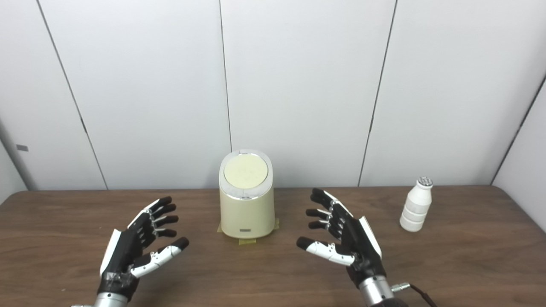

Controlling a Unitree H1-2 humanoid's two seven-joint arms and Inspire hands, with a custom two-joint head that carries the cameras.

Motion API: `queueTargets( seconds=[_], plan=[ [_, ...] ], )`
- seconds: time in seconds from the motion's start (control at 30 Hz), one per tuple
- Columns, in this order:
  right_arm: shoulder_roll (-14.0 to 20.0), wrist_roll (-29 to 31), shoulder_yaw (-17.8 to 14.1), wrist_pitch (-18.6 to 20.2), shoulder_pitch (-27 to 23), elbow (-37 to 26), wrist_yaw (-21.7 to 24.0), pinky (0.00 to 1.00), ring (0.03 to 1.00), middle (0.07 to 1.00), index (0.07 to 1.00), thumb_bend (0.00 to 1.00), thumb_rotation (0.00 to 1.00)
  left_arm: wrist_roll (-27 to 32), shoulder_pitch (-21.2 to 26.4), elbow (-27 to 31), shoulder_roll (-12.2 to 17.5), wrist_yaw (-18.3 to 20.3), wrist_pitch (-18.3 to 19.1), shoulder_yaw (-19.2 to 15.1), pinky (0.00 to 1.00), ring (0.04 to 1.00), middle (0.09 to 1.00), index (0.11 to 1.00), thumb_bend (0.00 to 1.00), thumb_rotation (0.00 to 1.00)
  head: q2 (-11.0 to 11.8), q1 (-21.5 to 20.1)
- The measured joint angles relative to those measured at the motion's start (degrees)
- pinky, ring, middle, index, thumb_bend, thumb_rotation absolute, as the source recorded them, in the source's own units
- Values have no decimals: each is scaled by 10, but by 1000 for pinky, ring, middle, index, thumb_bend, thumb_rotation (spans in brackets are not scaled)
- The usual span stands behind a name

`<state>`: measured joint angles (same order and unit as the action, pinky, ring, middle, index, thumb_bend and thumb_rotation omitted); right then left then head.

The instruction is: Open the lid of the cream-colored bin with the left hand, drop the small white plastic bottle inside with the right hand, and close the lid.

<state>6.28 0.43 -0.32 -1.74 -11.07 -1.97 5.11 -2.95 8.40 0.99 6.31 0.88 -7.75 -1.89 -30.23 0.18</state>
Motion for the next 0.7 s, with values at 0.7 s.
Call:
queueTargets(
  seconds=[0.7],
  plan=[
    [1,1,1,0,0,1,2,642,757,863,864,880,349,-19,4,12,-15,-11,22,2,747,854,888,909,778,322,5,5]
  ],
)
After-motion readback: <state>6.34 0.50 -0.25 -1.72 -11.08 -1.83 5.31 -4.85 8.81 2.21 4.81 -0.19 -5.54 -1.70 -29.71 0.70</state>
